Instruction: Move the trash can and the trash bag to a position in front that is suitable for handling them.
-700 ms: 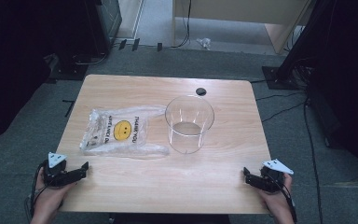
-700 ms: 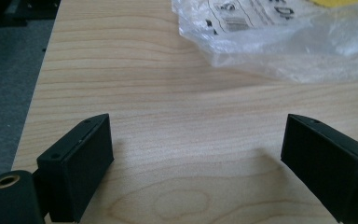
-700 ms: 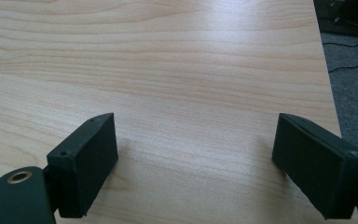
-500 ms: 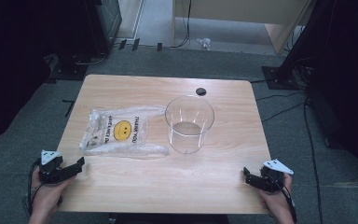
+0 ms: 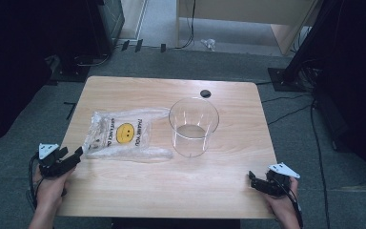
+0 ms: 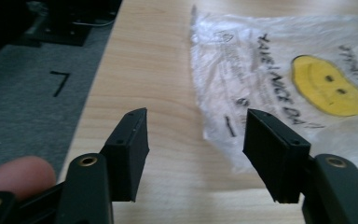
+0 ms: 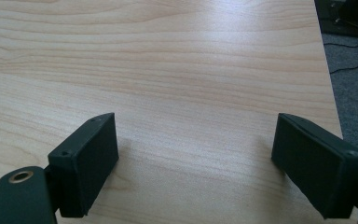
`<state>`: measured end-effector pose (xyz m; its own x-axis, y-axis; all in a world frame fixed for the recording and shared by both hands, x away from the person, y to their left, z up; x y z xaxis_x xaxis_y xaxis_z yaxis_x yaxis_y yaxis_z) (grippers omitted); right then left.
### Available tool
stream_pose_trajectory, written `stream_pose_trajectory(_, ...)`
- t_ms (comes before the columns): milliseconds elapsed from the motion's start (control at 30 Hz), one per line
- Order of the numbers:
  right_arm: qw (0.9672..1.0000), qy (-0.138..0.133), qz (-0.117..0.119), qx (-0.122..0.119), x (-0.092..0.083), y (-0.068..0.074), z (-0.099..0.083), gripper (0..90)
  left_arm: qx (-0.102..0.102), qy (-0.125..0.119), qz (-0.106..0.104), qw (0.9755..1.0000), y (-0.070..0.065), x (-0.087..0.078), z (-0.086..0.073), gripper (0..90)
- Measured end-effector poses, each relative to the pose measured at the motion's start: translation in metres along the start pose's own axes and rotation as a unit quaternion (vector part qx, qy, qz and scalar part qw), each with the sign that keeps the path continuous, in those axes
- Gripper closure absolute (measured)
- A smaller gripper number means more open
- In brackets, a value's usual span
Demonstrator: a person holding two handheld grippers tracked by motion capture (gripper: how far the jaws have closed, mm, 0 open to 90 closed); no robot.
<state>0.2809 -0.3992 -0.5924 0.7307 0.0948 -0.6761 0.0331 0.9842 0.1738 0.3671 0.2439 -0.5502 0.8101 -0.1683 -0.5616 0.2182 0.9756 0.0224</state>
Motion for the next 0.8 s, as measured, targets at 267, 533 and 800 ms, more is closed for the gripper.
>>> stream_pose_trajectory(267, 1.0000, 0.001, 0.001, 0.001, 0.001, 0.001, 0.000, 14.0, 0.032, 0.051, -0.009, 0.9982, -0.019, 0.019, -0.014, 78.1)
stream_pose_trajectory(533, 1.0000, 0.002, 0.001, 0.000, 0.003, 0.002, 0.002, 14.1, 0.075, 0.072, -0.048, 0.9934, -0.047, 0.000, -0.032, 88.8)
stream_pose_trajectory(800, 1.0000, 0.001, 0.003, -0.002, 0.006, 0.005, 0.004, 14.1, 0.108, 0.027, -0.134, 0.9847, -0.083, -0.030, -0.014, 55.7)
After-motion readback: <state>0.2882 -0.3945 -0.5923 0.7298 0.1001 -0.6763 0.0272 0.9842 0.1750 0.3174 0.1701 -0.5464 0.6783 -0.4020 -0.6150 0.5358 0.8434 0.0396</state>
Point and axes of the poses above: each handheld gripper's, and its own axes: x roughly forward along the jaws, z roughly out of its top, y roughly to its left, the point moved 10 cm from there along x, roughly forward along the jaws, and after that the axes turned 12 degrees about x, right-handed, at the moved point
